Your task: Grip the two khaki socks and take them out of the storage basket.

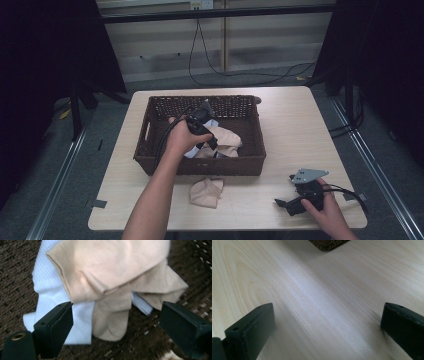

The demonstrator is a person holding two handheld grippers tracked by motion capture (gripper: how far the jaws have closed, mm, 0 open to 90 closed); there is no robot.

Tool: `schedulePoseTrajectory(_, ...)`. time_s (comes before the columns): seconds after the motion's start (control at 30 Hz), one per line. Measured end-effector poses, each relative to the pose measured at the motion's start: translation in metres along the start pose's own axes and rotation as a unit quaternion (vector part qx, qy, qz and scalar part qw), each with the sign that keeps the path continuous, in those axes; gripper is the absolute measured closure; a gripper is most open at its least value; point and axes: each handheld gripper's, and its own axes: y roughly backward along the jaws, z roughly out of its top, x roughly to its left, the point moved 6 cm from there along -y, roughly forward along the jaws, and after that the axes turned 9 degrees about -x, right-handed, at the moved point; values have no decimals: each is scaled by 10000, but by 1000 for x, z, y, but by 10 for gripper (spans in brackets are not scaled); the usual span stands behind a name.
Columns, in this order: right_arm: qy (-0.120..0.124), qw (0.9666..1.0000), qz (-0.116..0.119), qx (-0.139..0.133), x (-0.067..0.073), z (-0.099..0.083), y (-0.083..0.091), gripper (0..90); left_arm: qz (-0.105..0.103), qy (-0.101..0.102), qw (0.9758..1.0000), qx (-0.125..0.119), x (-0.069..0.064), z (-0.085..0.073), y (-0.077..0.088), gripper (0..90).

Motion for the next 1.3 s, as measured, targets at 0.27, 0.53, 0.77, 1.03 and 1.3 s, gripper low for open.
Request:
schedulePoseTrajectory(0.27, -1, 10000, 1, 1, 0, 0, 0, 0, 92, 201, 9997, -104, 8, 5, -15, 216)
schedulePoseTrajectory(0.53, 4, 10000, -1, 0, 0, 0, 0, 0, -6, 283, 9996, 23, 10, 5, -23, 406)
schedulePoseTrajectory(0.77, -17, 10000, 6, 8, 0, 0, 0, 0, -47, 345, 9994, 70, 13, 9, -28, 527)
schedulePoseTrajectory(1.03, -20, 10000, 5, 9, 0, 0, 0, 0, -63, 226, 9995, 187, 9, 14, -25, 836)
schedulePoseTrajectory(1.3, 4, 10000, 12, 3, 0, 0, 0, 0, -51, 232, 9993, 276, 8, 15, -11, 888)
